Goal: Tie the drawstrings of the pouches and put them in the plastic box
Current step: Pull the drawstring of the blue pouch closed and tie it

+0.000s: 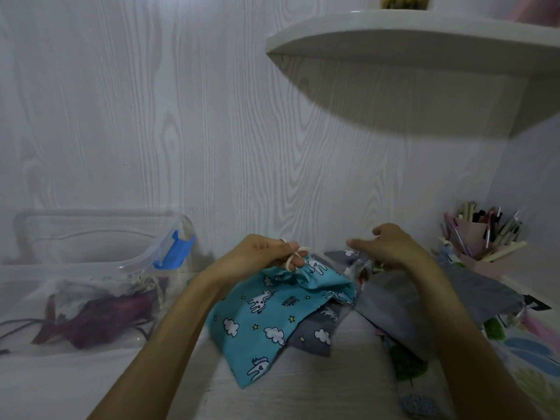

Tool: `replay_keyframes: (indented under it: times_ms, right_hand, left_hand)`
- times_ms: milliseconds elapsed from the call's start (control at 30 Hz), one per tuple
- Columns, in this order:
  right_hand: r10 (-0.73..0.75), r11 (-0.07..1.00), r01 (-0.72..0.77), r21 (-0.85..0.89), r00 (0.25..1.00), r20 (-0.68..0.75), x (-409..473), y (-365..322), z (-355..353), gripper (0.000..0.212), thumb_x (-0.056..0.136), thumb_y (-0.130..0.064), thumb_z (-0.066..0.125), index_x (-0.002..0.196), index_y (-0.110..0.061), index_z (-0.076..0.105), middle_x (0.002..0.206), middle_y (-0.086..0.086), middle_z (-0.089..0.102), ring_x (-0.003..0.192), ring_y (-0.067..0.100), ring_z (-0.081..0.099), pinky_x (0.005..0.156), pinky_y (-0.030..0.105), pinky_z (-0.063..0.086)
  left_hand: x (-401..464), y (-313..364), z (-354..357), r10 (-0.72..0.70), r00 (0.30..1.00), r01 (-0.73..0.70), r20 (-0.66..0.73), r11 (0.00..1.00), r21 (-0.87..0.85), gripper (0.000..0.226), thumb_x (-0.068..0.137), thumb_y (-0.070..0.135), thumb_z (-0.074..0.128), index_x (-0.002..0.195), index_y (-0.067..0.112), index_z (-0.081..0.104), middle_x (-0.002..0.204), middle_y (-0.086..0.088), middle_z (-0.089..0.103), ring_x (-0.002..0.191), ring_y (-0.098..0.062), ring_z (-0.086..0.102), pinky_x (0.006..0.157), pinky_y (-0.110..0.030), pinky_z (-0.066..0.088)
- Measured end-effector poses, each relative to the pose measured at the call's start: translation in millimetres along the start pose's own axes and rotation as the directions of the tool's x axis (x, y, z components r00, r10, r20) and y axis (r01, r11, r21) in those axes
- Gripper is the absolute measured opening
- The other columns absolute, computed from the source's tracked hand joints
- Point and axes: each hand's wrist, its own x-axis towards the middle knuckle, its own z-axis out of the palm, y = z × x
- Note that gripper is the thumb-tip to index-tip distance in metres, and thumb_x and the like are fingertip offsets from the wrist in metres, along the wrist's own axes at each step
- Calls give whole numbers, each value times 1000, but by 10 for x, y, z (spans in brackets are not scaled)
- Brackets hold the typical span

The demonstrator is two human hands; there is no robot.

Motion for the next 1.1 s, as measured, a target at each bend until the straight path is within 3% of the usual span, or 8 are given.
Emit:
replay_keyframes:
  times_ms: [100,167,267,500,667,800,1000,1100]
  right_hand:
    - [-281,960,281,-3,960,7,-133,-137,-22,50,90,-27,60,137,-15,46,142,3,47,124,22,50,100,33,41]
    - [-412,911,410,50,893,181,-258,-280,19,37,90,-20,60,127,-21,57,125,-6,59,105,17,63,84,25,50]
    - [-386,907,420,-18,849,360,-355,-408,216,29,86,-24,67,114,-18,67,102,1,72,62,7,65,58,16,51]
    - [-382,917,393,-62,913,144,-301,-361,125,16,73,-24,79,89,-21,77,80,-4,74,72,8,66,70,24,55]
    - [-442,893,445,62,846,299,-341,-333,-24,8,75,-22,77,83,-22,77,74,-5,74,63,1,64,58,14,50]
    - [-416,901,431,46,829,373,-359,-328,-62,11,86,-26,66,80,-20,74,53,-13,66,47,-1,58,45,8,41]
    - [-461,875,484,19,818,344,-288,-290,53,17,86,-22,66,102,-24,69,76,9,71,50,3,58,51,17,48]
    - [-514,851,520,78,793,327,-258,-285,122,21,84,-26,68,105,-29,71,86,9,72,72,15,64,78,32,53]
  left_hand:
    - [-14,-15,17,-8,1000,7,25,999,34,36,86,39,58,97,10,75,101,-1,74,102,-13,67,110,-37,36]
    - [-20,-22,29,-10,999,9,42,999,35,37,86,39,58,99,10,75,102,-1,74,102,-14,67,109,-39,37]
    - [-34,-17,12,2,999,-4,53,999,34,30,90,31,57,105,11,73,104,1,74,103,-10,66,106,-34,42]
    - [-67,17,-54,-19,998,19,58,1000,1,25,89,22,61,107,10,72,105,2,73,101,-10,68,89,-18,51]
    - [-21,34,19,-62,998,54,-26,974,-221,22,81,13,68,102,9,73,100,-6,74,95,-12,70,79,-14,53]
    - [-30,38,64,-49,996,36,-69,984,-175,21,73,13,76,94,12,76,95,-5,75,92,-12,70,83,-17,52]
    - [-39,46,90,-37,994,26,-103,994,-105,21,70,12,78,91,13,77,94,-4,75,94,-12,69,87,-19,51]
    - [-52,31,61,-27,991,18,-129,997,-71,24,69,13,79,93,13,76,92,-4,75,97,-15,68,93,-25,49]
